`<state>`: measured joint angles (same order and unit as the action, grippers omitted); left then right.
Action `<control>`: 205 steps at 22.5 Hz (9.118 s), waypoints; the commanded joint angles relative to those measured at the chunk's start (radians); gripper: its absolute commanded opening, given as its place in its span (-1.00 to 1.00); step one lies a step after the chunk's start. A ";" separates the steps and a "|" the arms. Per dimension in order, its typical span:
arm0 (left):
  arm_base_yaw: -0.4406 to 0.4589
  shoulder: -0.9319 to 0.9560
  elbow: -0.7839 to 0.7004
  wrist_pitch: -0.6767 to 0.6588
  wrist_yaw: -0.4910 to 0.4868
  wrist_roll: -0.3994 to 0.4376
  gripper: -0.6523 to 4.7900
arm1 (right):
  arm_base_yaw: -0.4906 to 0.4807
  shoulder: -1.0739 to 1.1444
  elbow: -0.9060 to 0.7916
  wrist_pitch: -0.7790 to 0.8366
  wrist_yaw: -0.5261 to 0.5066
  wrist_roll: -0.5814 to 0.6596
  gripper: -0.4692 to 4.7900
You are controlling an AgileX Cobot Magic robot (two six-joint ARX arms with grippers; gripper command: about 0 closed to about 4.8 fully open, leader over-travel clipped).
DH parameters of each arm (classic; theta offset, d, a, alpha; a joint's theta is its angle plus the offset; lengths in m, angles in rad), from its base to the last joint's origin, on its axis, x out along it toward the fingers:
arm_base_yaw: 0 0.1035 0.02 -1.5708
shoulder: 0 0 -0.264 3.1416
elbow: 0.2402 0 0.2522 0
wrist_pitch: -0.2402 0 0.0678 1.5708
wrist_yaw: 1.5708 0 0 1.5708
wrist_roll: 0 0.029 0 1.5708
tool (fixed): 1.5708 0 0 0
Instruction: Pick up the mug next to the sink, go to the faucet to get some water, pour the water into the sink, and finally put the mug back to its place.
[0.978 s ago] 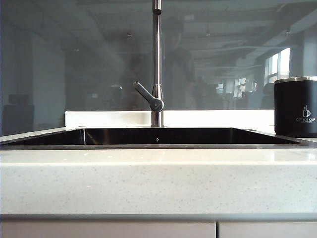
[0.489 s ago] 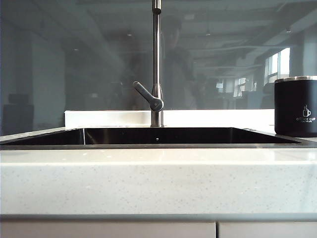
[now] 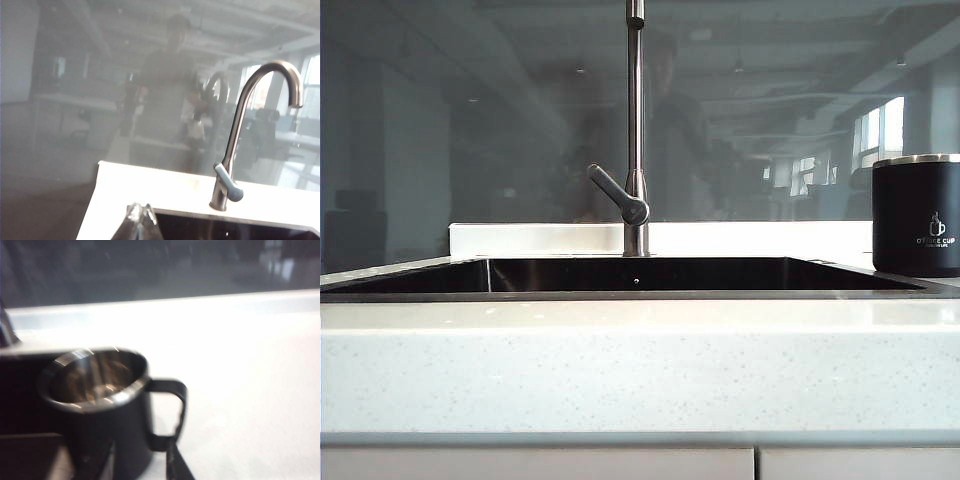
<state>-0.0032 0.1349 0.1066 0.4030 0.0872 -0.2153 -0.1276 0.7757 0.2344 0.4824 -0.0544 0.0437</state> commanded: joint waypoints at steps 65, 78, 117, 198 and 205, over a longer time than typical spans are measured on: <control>0.001 2.069 1.178 0.907 0.603 -0.267 -0.31 | 0.497 0.946 1.153 -0.196 0.031 0.109 -0.84; -0.097 2.386 1.813 0.643 0.791 -0.344 1.00 | 0.514 1.095 1.373 -0.226 0.036 0.109 -0.84; -0.157 2.397 1.872 0.682 1.037 -0.420 0.60 | 0.512 1.094 1.373 -0.212 0.038 0.109 -0.84; -0.135 2.398 1.872 0.397 0.632 -0.073 0.60 | 0.536 0.956 1.372 -0.290 0.465 -1.248 -0.84; -0.135 2.398 1.872 0.397 0.632 -0.072 0.60 | 0.584 0.956 1.372 -0.290 0.482 -1.594 -0.84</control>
<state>-0.1410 2.5378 1.9759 0.7883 0.7261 -0.2859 0.4526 1.7523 1.5963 0.1253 0.4236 -1.4864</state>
